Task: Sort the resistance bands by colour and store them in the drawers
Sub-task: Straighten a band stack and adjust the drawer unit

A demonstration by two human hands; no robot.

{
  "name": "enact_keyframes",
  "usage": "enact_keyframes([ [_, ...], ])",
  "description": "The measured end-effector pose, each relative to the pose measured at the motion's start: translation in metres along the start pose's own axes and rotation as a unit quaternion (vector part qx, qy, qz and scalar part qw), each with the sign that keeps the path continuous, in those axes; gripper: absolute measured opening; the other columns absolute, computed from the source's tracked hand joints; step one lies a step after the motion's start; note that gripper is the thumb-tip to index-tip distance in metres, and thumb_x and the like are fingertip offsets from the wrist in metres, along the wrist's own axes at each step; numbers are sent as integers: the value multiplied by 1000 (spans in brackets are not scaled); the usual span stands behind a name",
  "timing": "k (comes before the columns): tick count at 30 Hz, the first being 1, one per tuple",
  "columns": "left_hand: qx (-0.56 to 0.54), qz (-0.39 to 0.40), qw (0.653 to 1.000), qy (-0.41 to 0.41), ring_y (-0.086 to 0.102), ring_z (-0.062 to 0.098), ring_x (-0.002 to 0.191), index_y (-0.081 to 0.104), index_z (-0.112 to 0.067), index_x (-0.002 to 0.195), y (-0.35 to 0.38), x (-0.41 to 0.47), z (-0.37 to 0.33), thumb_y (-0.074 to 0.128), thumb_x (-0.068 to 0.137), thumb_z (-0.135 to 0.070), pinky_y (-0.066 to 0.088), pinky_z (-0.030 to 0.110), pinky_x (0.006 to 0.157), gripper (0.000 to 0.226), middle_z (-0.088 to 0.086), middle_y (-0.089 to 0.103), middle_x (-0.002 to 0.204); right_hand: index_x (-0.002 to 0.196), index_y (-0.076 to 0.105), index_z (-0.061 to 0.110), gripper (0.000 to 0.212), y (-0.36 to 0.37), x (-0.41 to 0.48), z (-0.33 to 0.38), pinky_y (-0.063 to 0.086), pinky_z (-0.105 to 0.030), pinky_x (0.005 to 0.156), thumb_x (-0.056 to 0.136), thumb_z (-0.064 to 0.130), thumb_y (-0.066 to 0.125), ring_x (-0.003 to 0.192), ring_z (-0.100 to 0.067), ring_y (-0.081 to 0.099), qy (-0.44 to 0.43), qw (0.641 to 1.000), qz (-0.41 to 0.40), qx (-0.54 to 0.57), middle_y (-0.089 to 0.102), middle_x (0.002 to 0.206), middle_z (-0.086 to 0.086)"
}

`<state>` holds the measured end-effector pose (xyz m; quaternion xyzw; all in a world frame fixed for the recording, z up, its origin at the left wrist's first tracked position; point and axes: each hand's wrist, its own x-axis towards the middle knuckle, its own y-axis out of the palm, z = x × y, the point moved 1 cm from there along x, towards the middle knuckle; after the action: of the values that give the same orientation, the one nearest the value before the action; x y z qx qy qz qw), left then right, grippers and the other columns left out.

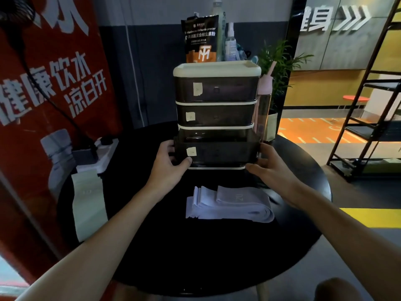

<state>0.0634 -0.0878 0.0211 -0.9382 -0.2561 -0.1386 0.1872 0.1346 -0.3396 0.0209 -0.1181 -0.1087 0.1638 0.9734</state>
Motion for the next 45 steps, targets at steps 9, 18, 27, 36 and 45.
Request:
enact_keyframes([
  [9, 7, -3, 1000, -3, 53, 4, 106, 39, -20, 143, -7, -19, -5, 70, 91, -17, 44, 15, 80, 60, -9, 47, 125, 139, 35, 30, 63, -2, -19, 2, 55, -34, 89, 90, 3, 63, 109, -14, 65, -14, 1000, 6, 13, 63, 121, 0],
  [18, -22, 52, 997, -52, 62, 21, 105, 61, -22, 103, 7, -54, 14, 55, 100, -31, 49, 38, 95, 12, 6, 65, 109, 143, 35, 18, 57, 5, -42, -24, 48, -18, 78, 93, 17, 63, 112, -9, 54, 3, 996, -11, -93, 44, 137, 0],
  [27, 92, 212, 972, -36, 60, 6, 98, 65, -24, 113, 19, -60, 10, 53, 102, -30, 44, 19, 80, 17, -10, 62, 103, 115, 63, 37, 24, 23, -52, -12, 39, -43, 104, 92, 36, 58, 106, -3, 54, -65, 953, 56, -292, 55, 97, 32],
  [36, 93, 233, 967, -42, 62, 9, 97, 64, -25, 112, 18, -62, 7, 59, 96, -42, 51, 31, 86, 23, -5, 63, 103, 115, 62, 38, 26, 34, -51, -5, 36, -47, 107, 90, 43, 61, 110, -2, 49, -93, 941, 62, -318, 50, 94, 37],
  [45, 90, 264, 960, -28, 57, 7, 112, 57, -24, 127, 14, -61, 2, 64, 96, -33, 48, 25, 93, 33, -7, 57, 122, 121, 55, 30, 45, 9, -58, -5, 51, -28, 79, 86, 57, 61, 93, -7, 61, 35, 952, 108, -285, 61, 107, 7],
])
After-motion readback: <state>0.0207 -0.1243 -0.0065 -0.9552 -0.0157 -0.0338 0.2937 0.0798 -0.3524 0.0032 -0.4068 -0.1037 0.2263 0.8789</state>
